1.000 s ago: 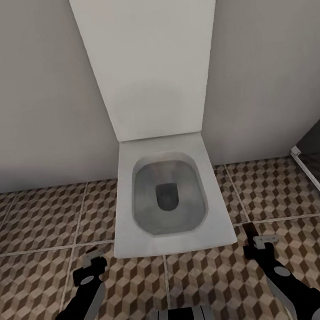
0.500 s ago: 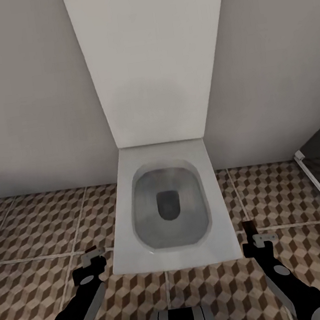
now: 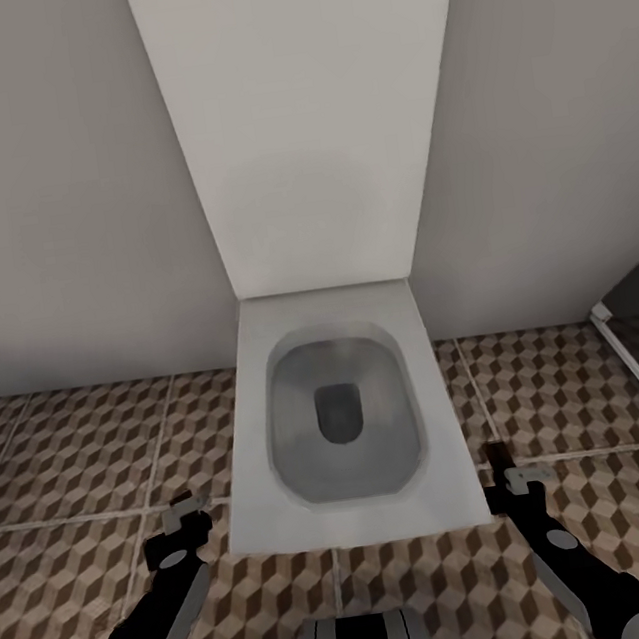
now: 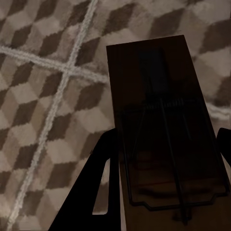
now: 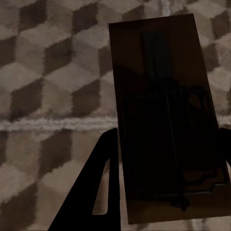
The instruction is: Take the four mousetraps from the cabinet in the bathroom and place them on the bathroom floor. Make sure all four end up on the same floor surface, and ensure that at least two of them are either under or directly next to the same bathroom sink.
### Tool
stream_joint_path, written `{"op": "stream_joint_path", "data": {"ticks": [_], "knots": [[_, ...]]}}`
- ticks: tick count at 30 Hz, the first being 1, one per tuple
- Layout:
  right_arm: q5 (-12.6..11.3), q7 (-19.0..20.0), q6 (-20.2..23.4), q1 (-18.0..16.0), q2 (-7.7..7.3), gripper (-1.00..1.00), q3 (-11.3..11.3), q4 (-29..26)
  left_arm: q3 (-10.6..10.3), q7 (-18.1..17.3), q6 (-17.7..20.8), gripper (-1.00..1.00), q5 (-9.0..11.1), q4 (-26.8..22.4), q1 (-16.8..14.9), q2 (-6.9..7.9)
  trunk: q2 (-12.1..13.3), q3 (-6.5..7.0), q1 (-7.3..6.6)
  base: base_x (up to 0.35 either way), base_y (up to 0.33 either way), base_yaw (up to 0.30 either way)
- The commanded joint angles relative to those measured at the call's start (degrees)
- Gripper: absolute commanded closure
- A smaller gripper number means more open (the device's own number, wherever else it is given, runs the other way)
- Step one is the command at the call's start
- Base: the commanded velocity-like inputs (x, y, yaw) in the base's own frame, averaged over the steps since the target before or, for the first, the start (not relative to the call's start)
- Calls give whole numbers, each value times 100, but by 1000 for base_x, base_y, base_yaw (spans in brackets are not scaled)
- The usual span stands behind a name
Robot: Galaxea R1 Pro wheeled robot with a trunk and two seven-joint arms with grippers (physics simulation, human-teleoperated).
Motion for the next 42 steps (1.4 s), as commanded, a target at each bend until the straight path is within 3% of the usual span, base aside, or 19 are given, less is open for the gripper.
{"op": "stream_joint_path", "data": {"ticks": [1,42], "knots": [[-60,-27,-24,-3,-8,100,47,1,-30,62,30,100,17,-9,-3,9,-1,-4,0,103,81,0],[-52,-185,-41,-3,-17,100,47,1,69,66,26,100,18,-16,-3,0,-1,-4,0,6,-13,0]]}}
